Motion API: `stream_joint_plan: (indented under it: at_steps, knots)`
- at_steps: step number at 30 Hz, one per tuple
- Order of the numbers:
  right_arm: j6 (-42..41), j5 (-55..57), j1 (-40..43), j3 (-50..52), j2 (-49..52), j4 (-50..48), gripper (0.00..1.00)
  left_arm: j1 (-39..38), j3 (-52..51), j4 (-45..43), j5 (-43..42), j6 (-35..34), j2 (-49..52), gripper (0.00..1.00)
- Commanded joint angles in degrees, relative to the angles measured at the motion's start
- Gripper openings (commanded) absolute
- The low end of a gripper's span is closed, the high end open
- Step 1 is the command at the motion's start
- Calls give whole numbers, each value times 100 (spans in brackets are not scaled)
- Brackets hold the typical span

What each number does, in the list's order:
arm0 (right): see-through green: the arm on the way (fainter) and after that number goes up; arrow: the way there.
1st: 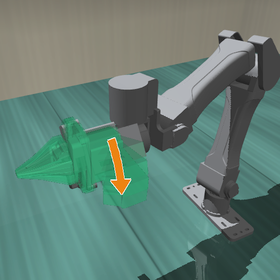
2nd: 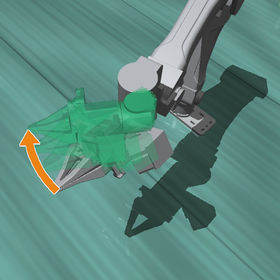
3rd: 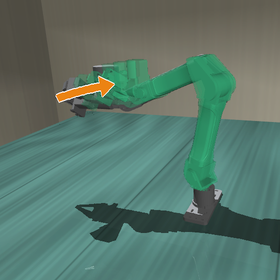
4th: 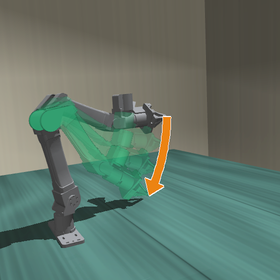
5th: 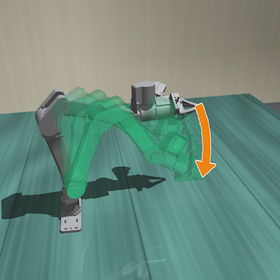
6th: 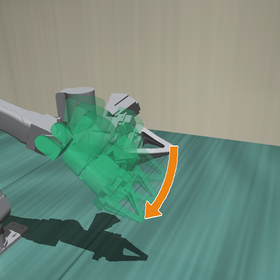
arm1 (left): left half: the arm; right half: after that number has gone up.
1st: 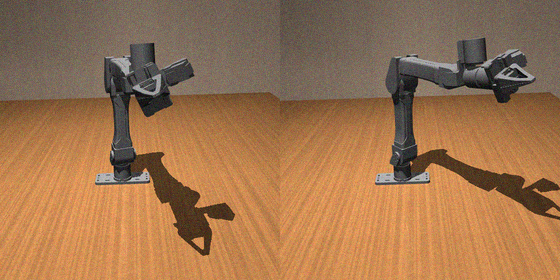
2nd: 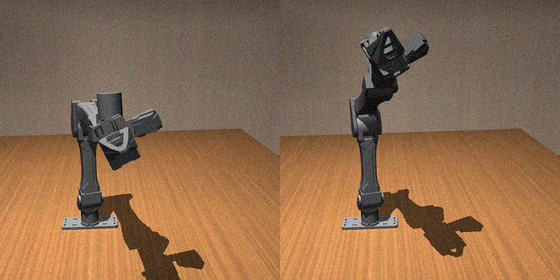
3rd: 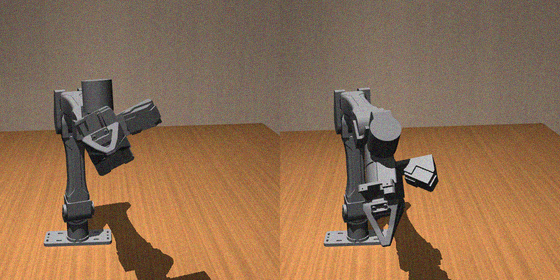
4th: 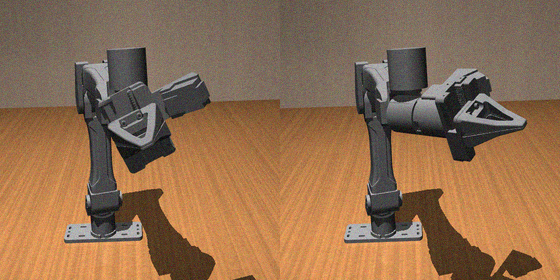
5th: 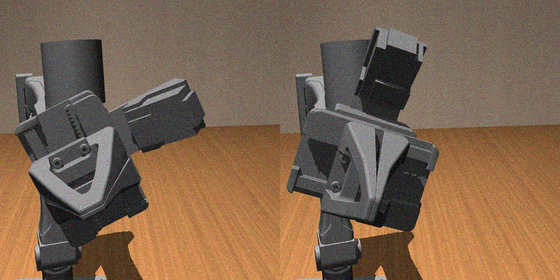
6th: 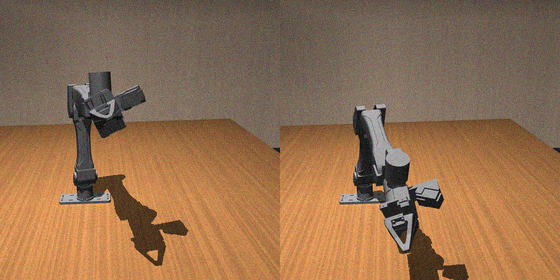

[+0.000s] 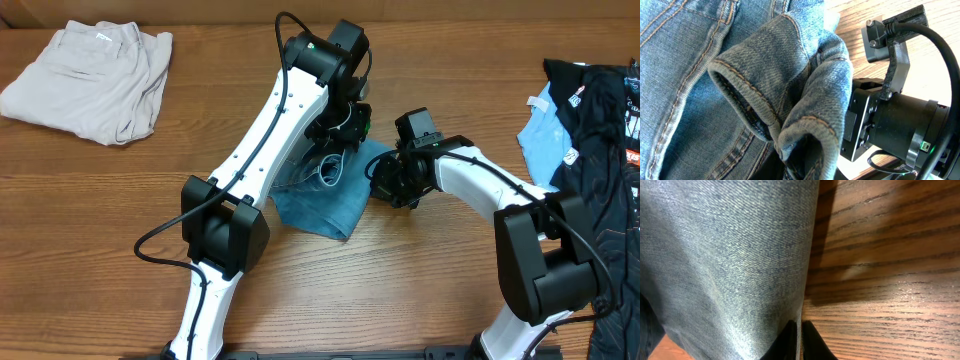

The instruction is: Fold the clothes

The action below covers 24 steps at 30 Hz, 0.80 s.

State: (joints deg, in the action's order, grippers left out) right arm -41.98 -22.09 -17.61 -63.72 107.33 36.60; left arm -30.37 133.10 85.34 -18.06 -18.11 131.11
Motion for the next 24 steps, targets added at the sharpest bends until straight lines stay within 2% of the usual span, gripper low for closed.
stream_joint_plan:
  at_steps: [1, 9, 17, 20, 22, 24]
  knots:
    - [-28, -7, 22, 13, 17, -57, 9, -52, -22, -72, -256, -79, -136, 16]
    - [-28, -11, 22, 13, 17, -57, 9, -52, -24, -79, -258, -79, -136, 21]
    - [-28, -48, 63, 13, 17, -57, 9, -52, -24, -81, -254, -68, -136, 35]
    - [-28, -52, 127, 13, 17, -35, 9, -52, -24, -114, -256, -7, -136, 44]
    - [-28, -74, 203, 13, 17, 0, 9, -50, -24, -146, -254, 74, -136, 56]
    - [-26, -122, 302, 11, 15, 52, 9, -35, -24, -164, -232, 151, -136, 72]
